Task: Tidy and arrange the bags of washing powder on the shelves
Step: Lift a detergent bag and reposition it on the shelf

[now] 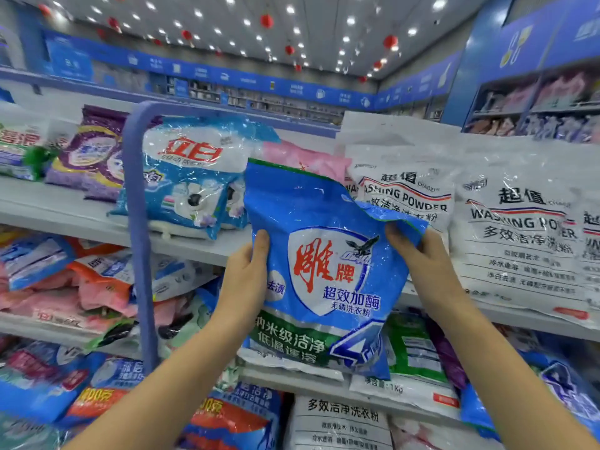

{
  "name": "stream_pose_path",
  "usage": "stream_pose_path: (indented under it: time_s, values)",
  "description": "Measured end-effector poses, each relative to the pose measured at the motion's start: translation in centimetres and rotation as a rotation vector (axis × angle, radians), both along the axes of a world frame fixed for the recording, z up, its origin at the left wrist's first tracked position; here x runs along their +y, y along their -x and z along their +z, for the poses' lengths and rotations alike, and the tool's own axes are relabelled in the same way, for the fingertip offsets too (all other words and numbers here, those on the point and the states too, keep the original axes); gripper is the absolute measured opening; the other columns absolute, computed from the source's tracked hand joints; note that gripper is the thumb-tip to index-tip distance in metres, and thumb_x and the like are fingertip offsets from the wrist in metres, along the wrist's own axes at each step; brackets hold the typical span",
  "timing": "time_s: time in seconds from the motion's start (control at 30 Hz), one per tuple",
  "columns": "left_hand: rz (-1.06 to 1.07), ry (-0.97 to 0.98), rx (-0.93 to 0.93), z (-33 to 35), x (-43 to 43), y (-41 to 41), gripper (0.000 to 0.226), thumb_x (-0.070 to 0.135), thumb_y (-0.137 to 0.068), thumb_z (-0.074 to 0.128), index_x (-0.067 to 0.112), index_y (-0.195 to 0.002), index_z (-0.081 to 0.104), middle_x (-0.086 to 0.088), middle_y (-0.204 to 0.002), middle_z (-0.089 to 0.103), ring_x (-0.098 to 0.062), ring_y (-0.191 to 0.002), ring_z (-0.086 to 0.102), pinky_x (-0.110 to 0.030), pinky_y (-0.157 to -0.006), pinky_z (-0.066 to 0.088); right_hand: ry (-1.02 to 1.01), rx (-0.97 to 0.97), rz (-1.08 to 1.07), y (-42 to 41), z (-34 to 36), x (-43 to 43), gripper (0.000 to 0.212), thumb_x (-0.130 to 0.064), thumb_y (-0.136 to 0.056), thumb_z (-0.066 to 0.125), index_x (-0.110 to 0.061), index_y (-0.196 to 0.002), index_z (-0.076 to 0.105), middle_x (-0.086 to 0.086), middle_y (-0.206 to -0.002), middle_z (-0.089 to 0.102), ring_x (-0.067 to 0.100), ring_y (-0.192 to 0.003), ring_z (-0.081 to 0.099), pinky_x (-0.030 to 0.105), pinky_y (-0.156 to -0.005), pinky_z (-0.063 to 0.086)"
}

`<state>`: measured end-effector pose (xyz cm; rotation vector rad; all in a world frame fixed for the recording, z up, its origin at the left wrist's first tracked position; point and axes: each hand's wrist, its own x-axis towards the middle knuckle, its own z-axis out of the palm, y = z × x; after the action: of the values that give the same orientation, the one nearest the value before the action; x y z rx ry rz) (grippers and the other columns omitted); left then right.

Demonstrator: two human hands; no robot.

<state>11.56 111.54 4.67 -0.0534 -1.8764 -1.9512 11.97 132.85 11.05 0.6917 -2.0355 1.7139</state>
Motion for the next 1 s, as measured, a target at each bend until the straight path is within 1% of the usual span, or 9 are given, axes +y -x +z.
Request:
stream_pose_path:
  time_s: [0.1,0.2,0.27,0.37,0.47,0.63,0.8,0.9,1.0]
  values:
    - [0.013,0.014,-0.006,0.8,-3.5,-1.1,0.080,0.068,-0.081,0.036,-0.007,-0.097,0.060,-0.026,-0.089,0.068,-0.042,-0.083,0.065,-0.055,-0.079,0.051,-0.087,0.171,-0.026,0.5,1.9,-3.3,0.026,-0.010,-0.082,0.067,-0.036,-0.082,0.072,-0.014,-0.083,0.070,0.004,-0.080,0.063,0.019,-0.069,0.047]
    - [0.087,0.045,0.011,1.8,-8.1,-2.2,0.081,0.067,-0.076,0.037,-0.008,-0.095,0.060,-0.024,-0.085,0.068,-0.038,-0.079,0.066,-0.049,-0.070,0.053,-0.058,0.264,0.011,0.9,3.0,-8.3,0.043,0.000,-0.080,0.068,-0.042,-0.072,0.071,-0.020,-0.073,0.068,-0.004,-0.070,0.061,0.011,-0.063,0.045]
    - [0.159,0.068,0.033,2.6,-11.8,-2.9,0.079,0.065,-0.077,0.036,-0.009,-0.091,0.060,-0.023,-0.081,0.068,-0.035,-0.075,0.065,-0.043,-0.064,0.052,-0.010,0.261,0.046,1.2,3.2,-12.1,0.047,-0.001,-0.079,0.068,-0.047,-0.068,0.070,-0.023,-0.069,0.067,-0.005,-0.066,0.060,0.014,-0.061,0.047]
    - [0.219,0.118,0.033,3.6,-18.0,-4.2,0.073,0.064,-0.078,0.036,-0.004,-0.085,0.061,-0.017,-0.076,0.070,-0.032,-0.072,0.066,-0.038,-0.062,0.051,0.106,0.185,0.115,1.3,3.2,-18.2,0.018,-0.023,-0.073,0.069,-0.040,-0.068,0.072,-0.014,-0.066,0.068,0.010,-0.065,0.061,0.030,-0.061,0.049]
    - [0.295,0.214,-0.001,4.3,-24.9,-5.1,0.085,0.074,-0.071,0.032,-0.007,-0.081,0.057,-0.020,-0.074,0.067,-0.033,-0.062,0.061,-0.025,-0.054,0.039,0.239,0.131,0.173,1.5,3.3,-25.1,0.016,-0.023,-0.074,0.065,-0.036,-0.070,0.074,-0.012,-0.066,0.070,0.006,-0.062,0.065,0.023,-0.056,0.052]
    - [0.330,0.202,-0.105,5.2,-36.2,-6.1,0.072,0.079,-0.067,0.031,0.009,-0.071,0.049,-0.011,-0.066,0.050,-0.017,-0.050,0.044,-0.022,-0.046,0.029,0.290,0.093,0.231,1.2,5.2,-37.2,0.027,-0.020,-0.080,0.067,0.005,-0.072,0.063,0.027,-0.063,0.056,0.022,-0.062,0.053,0.037,-0.059,0.044]
    - [0.342,-0.056,-0.132,6.3,-45.5,-7.5,0.047,0.061,-0.089,0.040,0.024,-0.076,0.066,0.011,-0.060,0.069,-0.016,-0.066,0.065,-0.030,-0.063,0.045,0.233,0.123,0.302,-0.6,7.5,-47.5,0.030,-0.014,-0.086,0.065,0.009,-0.069,0.056,0.032,-0.064,0.051,0.023,-0.060,0.048,0.036,-0.057,0.038]
    - [0.234,-0.185,-0.052,5.8,-50.3,-9.3,0.046,0.068,-0.071,0.046,0.034,-0.092,0.068,0.012,-0.085,0.075,-0.014,-0.084,0.070,-0.038,-0.077,0.051,0.203,0.106,0.325,-1.3,9.0,-52.7,0.031,-0.016,-0.088,0.063,-0.004,-0.060,0.058,0.021,-0.058,0.053,0.021,-0.054,0.050,0.032,-0.052,0.040]
    - [0.203,-0.073,-0.109,4.3,-54.6,-10.9,0.049,0.066,-0.073,0.046,0.034,-0.106,0.061,0.009,-0.103,0.072,-0.017,-0.093,0.069,-0.042,-0.085,0.051,0.173,0.095,0.385,-1.9,10.5,-57.7,0.030,-0.017,-0.090,0.060,-0.001,-0.065,0.055,0.021,-0.065,0.053,0.031,-0.059,0.052,0.045,-0.058,0.046]
